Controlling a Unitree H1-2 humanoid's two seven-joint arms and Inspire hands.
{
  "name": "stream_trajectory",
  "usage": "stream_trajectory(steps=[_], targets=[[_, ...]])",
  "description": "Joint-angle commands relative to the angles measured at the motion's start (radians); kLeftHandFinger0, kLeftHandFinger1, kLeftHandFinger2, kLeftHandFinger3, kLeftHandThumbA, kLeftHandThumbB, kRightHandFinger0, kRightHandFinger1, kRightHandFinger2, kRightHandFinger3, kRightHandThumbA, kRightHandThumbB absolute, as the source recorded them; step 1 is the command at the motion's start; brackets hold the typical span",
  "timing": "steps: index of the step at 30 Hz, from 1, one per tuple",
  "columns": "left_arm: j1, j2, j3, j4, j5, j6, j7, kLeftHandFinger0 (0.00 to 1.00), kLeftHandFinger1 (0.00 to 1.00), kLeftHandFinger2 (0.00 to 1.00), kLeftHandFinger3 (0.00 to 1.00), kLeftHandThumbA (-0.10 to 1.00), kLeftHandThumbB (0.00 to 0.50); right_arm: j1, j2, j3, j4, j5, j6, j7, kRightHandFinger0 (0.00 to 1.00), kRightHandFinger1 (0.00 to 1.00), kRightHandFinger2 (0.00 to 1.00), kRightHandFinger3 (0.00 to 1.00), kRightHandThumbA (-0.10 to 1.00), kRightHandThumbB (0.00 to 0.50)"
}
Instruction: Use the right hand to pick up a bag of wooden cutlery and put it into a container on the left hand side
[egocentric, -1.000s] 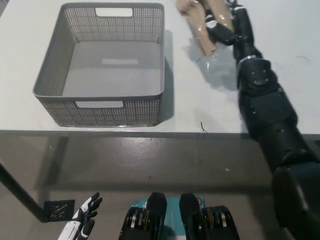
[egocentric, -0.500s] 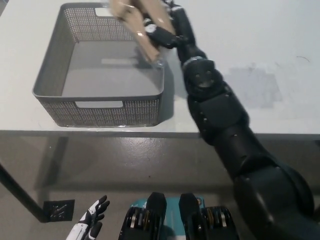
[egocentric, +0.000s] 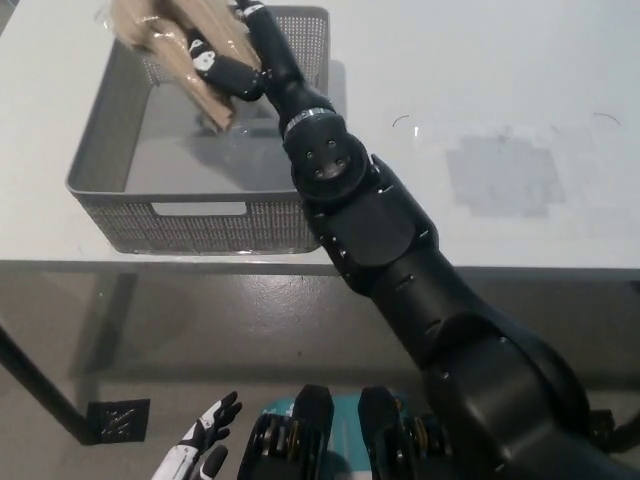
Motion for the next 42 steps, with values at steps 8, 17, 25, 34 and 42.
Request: stream_trajectory(steps=[8, 17, 25, 34, 42], targets=[[-0.010, 0.022, -0.008, -0.023, 0.030, -0.034, -0.011, 1.00, 1.00, 1.00, 1.00, 1.00, 0.191, -0.058, -0.094, 0.128, -0.117, -0.104, 0.115, 0.106, 1.00, 1.00, 1.00, 1.00, 0.92, 0.500], [-0.010, 0.021, -0.009, -0.008, 0.036, -0.047, -0.007, 1.00, 1.00, 1.00, 1.00, 1.00, 0.214, -0.069, -0.114, 0.126, -0.158, -0.123, 0.137, 0.118, 1.00, 1.00, 1.00, 1.00, 0.99, 0.500], [-0.006, 0.020, -0.007, 0.002, 0.039, -0.066, 0.000, 1.00, 1.00, 1.00, 1.00, 1.00, 0.212, 0.012, -0.215, 0.047, -0.434, -0.069, 0.168, 0.157, 1.00, 1.00, 1.00, 1.00, 1.00, 0.481], [0.006, 0.024, 0.016, 0.002, 0.025, -0.076, 0.010, 1.00, 1.00, 1.00, 1.00, 1.00, 0.197, 0.242, -0.368, -0.092, -0.996, 0.068, 0.265, 0.273, 1.00, 1.00, 1.00, 1.00, 0.99, 0.467], [-0.012, 0.012, 0.034, 0.028, -0.003, -0.081, 0.021, 1.00, 1.00, 1.00, 1.00, 1.00, 0.243, 0.615, -0.472, -0.191, -1.349, 0.184, 0.182, 0.285, 1.00, 1.00, 1.00, 1.00, 0.94, 0.426]])
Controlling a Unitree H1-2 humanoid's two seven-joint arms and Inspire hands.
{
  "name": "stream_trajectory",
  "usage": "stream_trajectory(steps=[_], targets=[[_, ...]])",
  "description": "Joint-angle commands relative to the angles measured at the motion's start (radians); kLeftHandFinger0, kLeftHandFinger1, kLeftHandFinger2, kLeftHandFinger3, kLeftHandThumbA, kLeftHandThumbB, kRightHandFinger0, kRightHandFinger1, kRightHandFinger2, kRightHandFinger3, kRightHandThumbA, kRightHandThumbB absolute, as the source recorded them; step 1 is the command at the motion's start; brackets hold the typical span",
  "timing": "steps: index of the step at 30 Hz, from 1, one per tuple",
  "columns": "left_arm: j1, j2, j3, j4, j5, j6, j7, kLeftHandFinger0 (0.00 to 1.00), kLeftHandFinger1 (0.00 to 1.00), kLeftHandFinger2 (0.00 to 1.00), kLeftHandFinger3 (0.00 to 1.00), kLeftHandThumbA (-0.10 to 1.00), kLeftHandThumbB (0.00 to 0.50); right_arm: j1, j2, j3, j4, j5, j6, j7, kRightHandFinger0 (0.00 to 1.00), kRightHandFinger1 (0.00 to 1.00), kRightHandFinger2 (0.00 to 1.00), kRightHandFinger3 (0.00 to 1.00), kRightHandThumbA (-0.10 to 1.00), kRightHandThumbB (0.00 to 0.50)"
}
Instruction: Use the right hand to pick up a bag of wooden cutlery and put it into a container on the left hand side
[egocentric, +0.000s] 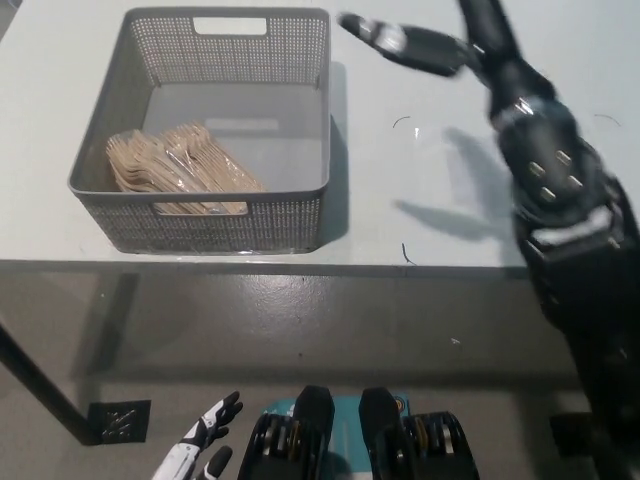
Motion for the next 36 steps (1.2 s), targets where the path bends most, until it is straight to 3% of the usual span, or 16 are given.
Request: stream_trajectory(steps=[1, 4, 6, 7, 9, 11, 13, 14, 16, 20, 27, 36], targets=[[-0.005, 0.004, 0.037, 0.002, -0.046, -0.068, 0.021, 1.00, 1.00, 1.00, 1.00, 1.00, 0.245, 0.267, -0.120, -0.139, -0.454, 0.232, -0.046, 0.097, 1.00, 1.00, 1.00, 1.00, 0.94, 0.437], [-0.021, -0.002, 0.045, 0.015, -0.058, -0.082, 0.026, 1.00, 1.00, 1.00, 1.00, 1.00, 0.245, 0.406, -0.131, -0.142, -0.484, 0.268, -0.113, 0.108, 1.00, 1.00, 1.00, 1.00, 0.96, 0.449], [-0.035, -0.007, 0.050, 0.025, -0.074, -0.091, 0.027, 1.00, 1.00, 1.00, 1.00, 1.00, 0.255, 0.508, -0.117, -0.146, -0.491, 0.305, -0.139, 0.106, 1.00, 1.00, 1.00, 1.00, 0.92, 0.483], [-0.036, -0.007, 0.052, 0.026, -0.077, -0.092, 0.026, 1.00, 1.00, 1.00, 1.00, 1.00, 0.263, 0.522, -0.112, -0.145, -0.491, 0.308, -0.145, 0.104, 1.00, 1.00, 1.00, 1.00, 0.83, 0.497], [-0.050, -0.012, 0.060, 0.029, -0.088, -0.085, 0.026, 1.00, 1.00, 1.00, 1.00, 1.00, 0.274, 0.619, -0.094, -0.119, -0.442, 0.265, -0.232, 0.095, 1.00, 1.00, 1.00, 1.00, 0.94, 0.469], [-0.062, -0.011, 0.071, 0.032, -0.091, -0.084, 0.026, 1.00, 1.00, 1.00, 1.00, 1.00, 0.271, 0.682, -0.069, -0.095, -0.376, 0.292, -0.290, 0.114, 1.00, 1.00, 1.00, 1.00, 0.88, 0.442], [-0.074, -0.010, 0.078, 0.035, -0.089, -0.083, 0.024, 1.00, 1.00, 1.00, 1.00, 1.00, 0.249, 0.742, -0.042, -0.078, -0.314, 0.333, -0.320, 0.140, 1.00, 1.00, 1.00, 1.00, 0.85, 0.458], [-0.077, -0.010, 0.081, 0.034, -0.085, -0.083, 0.022, 1.00, 1.00, 1.00, 1.00, 1.00, 0.248, 0.793, -0.025, -0.060, -0.268, 0.297, -0.354, 0.129, 1.00, 1.00, 1.00, 1.00, 0.89, 0.497], [-0.087, -0.012, 0.084, 0.036, -0.088, -0.080, 0.020, 1.00, 1.00, 1.00, 1.00, 1.00, 0.251, 0.832, -0.015, -0.048, -0.204, 0.291, -0.385, 0.138, 1.00, 1.00, 1.00, 1.00, 0.92, 0.500], [-0.114, -0.018, 0.093, 0.040, -0.095, -0.067, 0.021, 1.00, 1.00, 1.00, 1.00, 1.00, 0.260, 0.902, -0.002, -0.040, -0.092, 0.340, -0.409, 0.186, 1.00, 1.00, 1.00, 1.00, 0.88, 0.498], [-0.138, -0.029, 0.105, 0.059, -0.095, -0.063, 0.023, 1.00, 1.00, 1.00, 1.00, 1.00, 0.233, 0.918, -0.003, -0.034, 0.012, 0.358, -0.444, 0.225, 1.00, 1.00, 1.00, 1.00, 0.87, 0.489], [-0.147, -0.038, 0.139, 0.104, -0.124, -0.057, 0.026, 1.00, 1.00, 1.00, 1.00, 1.00, 0.288, 0.884, 0.010, -0.016, 0.112, 0.361, -0.456, 0.259, 1.00, 1.00, 1.00, 1.00, 0.87, 0.472]])
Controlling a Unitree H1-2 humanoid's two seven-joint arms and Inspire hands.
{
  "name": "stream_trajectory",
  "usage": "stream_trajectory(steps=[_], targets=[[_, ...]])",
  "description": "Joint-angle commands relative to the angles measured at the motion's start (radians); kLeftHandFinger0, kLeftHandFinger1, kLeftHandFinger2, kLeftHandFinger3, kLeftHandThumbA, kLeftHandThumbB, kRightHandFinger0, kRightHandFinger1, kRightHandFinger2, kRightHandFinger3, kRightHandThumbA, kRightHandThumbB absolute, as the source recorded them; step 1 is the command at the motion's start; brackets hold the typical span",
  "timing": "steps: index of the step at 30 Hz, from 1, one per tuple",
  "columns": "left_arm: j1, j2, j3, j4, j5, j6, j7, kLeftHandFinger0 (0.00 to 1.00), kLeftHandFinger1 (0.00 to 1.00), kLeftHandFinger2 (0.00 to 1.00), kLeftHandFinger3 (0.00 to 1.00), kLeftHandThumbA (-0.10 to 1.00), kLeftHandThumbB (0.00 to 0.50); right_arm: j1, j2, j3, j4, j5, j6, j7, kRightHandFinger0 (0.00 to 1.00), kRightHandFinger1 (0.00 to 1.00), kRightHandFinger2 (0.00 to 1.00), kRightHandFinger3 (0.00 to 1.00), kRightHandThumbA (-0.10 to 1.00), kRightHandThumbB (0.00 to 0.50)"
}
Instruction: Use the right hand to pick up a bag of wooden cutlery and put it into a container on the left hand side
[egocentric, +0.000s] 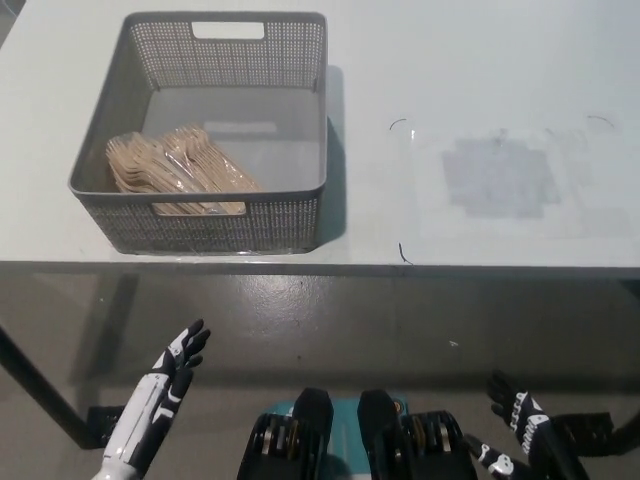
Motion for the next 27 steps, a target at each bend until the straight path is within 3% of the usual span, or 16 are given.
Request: stream_trajectory(steps=[1, 7, 17, 27], targets=[[0.001, -0.002, 0.024, 0.003, -0.035, -0.022, 0.017, 1.00, 1.00, 1.00, 1.00, 1.00, 0.290, -0.029, 0.014, 0.010, 0.024, 0.042, -0.074, 0.055, 1.00, 1.00, 1.00, 1.00, 0.87, 0.472], [0.005, 0.001, 0.032, 0.020, -0.076, 0.034, -0.006, 1.00, 1.00, 1.00, 1.00, 1.00, 0.349, -0.051, 0.020, 0.007, 0.061, 0.026, -0.086, 0.051, 1.00, 1.00, 1.00, 1.00, 0.86, 0.470], [0.016, 0.000, 0.028, 0.003, -0.041, 0.041, 0.005, 1.00, 1.00, 1.00, 1.00, 1.00, 0.370, -0.080, 0.018, 0.009, 0.059, -0.027, -0.077, 0.028, 1.00, 1.00, 1.00, 1.00, 0.90, 0.500], [0.003, 0.003, 0.023, -0.003, -0.026, 0.062, 0.002, 1.00, 1.00, 1.00, 1.00, 1.00, 0.434, -0.103, 0.013, 0.009, 0.063, -0.025, -0.071, 0.036, 1.00, 1.00, 1.00, 1.00, 0.89, 0.500]])
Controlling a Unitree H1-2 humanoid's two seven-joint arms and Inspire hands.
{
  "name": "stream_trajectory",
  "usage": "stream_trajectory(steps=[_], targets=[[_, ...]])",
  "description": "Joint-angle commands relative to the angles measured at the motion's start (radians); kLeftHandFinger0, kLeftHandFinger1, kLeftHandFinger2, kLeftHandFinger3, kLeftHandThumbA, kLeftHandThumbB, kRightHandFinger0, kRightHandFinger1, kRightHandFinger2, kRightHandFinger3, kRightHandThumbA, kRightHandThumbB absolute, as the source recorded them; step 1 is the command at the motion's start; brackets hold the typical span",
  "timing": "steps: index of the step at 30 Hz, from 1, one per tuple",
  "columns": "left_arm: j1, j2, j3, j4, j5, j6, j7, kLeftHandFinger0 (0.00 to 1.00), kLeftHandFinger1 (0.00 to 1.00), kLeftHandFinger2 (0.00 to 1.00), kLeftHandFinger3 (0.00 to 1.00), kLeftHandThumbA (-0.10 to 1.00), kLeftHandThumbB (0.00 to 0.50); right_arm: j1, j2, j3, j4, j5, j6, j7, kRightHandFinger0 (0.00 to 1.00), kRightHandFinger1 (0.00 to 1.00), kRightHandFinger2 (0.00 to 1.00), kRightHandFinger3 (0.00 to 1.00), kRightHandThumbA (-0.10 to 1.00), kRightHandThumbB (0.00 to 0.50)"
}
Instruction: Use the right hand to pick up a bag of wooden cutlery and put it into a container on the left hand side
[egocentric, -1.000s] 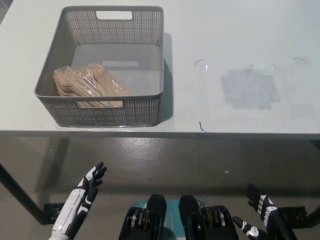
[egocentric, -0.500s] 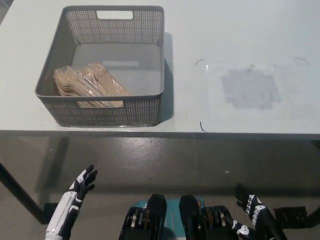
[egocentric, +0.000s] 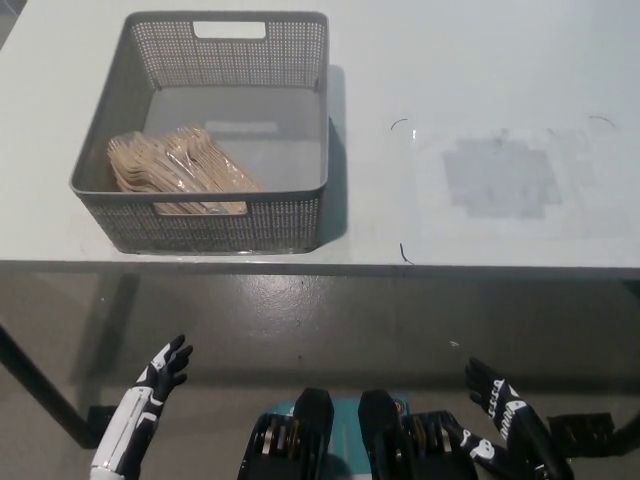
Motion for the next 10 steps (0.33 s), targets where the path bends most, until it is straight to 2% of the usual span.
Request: stream_trajectory(steps=[1, 6, 8, 10], targets=[[0.008, 0.002, -0.008, -0.038, 0.017, 0.010, 0.004, 1.00, 1.00, 1.00, 1.00, 1.00, 0.444, -0.014, -0.009, 0.006, -0.018, -0.022, -0.048, 0.012, 1.00, 1.00, 1.00, 1.00, 0.88, 0.491], [0.058, -0.006, -0.022, -0.061, 0.027, 0.009, 0.005, 1.00, 1.00, 1.00, 1.00, 1.00, 0.421, 0.040, -0.018, 0.007, -0.055, -0.036, -0.046, 0.007, 1.00, 1.00, 1.00, 1.00, 0.86, 0.476], [0.054, -0.001, -0.023, -0.063, 0.031, 0.006, 0.005, 1.00, 1.00, 1.00, 1.00, 1.00, 0.439, 0.034, -0.023, 0.013, -0.055, -0.047, -0.054, 0.013, 1.00, 1.00, 1.00, 1.00, 0.88, 0.457], [0.050, 0.002, -0.024, -0.064, 0.039, 0.007, 0.006, 1.00, 1.00, 1.00, 1.00, 1.00, 0.442, 0.032, -0.023, 0.012, -0.059, -0.050, -0.049, 0.010, 1.00, 1.00, 1.00, 1.00, 0.88, 0.458]])
